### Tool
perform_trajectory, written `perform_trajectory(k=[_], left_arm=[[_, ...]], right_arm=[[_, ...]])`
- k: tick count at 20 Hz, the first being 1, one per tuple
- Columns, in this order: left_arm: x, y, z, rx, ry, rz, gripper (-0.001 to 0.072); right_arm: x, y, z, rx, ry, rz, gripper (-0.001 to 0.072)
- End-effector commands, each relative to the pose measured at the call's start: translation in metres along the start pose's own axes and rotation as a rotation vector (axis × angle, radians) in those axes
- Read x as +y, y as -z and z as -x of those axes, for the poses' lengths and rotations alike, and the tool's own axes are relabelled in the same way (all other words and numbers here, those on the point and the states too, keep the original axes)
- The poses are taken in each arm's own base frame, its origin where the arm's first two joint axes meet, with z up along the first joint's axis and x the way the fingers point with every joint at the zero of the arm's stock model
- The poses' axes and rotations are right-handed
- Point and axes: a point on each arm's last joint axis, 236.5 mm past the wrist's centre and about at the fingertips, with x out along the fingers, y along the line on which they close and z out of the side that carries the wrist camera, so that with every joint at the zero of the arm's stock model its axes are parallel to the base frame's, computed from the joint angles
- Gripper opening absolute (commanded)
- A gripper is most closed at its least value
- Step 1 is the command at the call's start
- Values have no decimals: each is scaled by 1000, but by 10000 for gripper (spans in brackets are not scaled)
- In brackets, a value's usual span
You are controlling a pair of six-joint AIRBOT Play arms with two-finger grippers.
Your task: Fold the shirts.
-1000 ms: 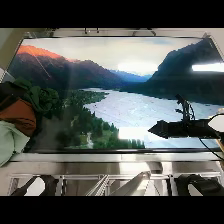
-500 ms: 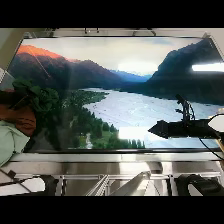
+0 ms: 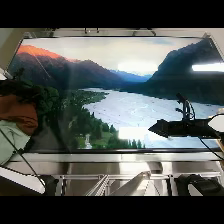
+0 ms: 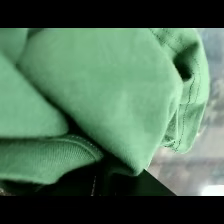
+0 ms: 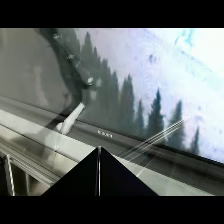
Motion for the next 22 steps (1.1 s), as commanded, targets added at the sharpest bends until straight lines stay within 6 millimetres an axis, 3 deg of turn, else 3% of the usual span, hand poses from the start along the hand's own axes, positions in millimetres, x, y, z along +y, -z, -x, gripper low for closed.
perform_trajectory(k=[1, 3, 5, 7, 9, 11, 14, 15, 16, 17, 19, 22], left_arm=[[-35, -16, 18, 25, 30, -41, 20], [-101, -36, 53, -59, 151, -130, 22], [-200, -40, 111, -160, 339, -289, 23], [-294, -22, 174, -241, 522, -445, 24], [-352, 6, 218, -293, 595, -573, 24], [-384, 40, 237, -285, 646, -635, 25], [-407, 99, 222, -141, 685, -692, 32], [-413, 117, 212, -90, 693, -707, 118], [-418, 131, 201, -44, 699, -714, 324], [-422, 143, 189, 0, 702, -717, 344], [-422, 153, 174, 56, 702, -712, 344], [-405, 145, 167, 81, 680, -682, 344]], right_arm=[[0, 0, 0, -1, 0, 0, 22], [0, 0, 0, -1, 0, 0, 23], [0, 0, 0, -1, 0, 0, 22], [0, 0, 0, -1, 0, 0, 23], [0, 0, 0, -1, 0, 0, 22], [0, 0, 0, -1, 0, 0, 23], [0, 0, 0, -2, 0, 0, 23], [0, 0, 0, -2, 0, 0, 23], [0, 0, 0, -1, 0, 0, 23], [0, 0, 0, -1, 0, 0, 22], [0, 0, 0, -2, 0, 0, 22], [0, 0, 0, -1, 0, 0, 34]])
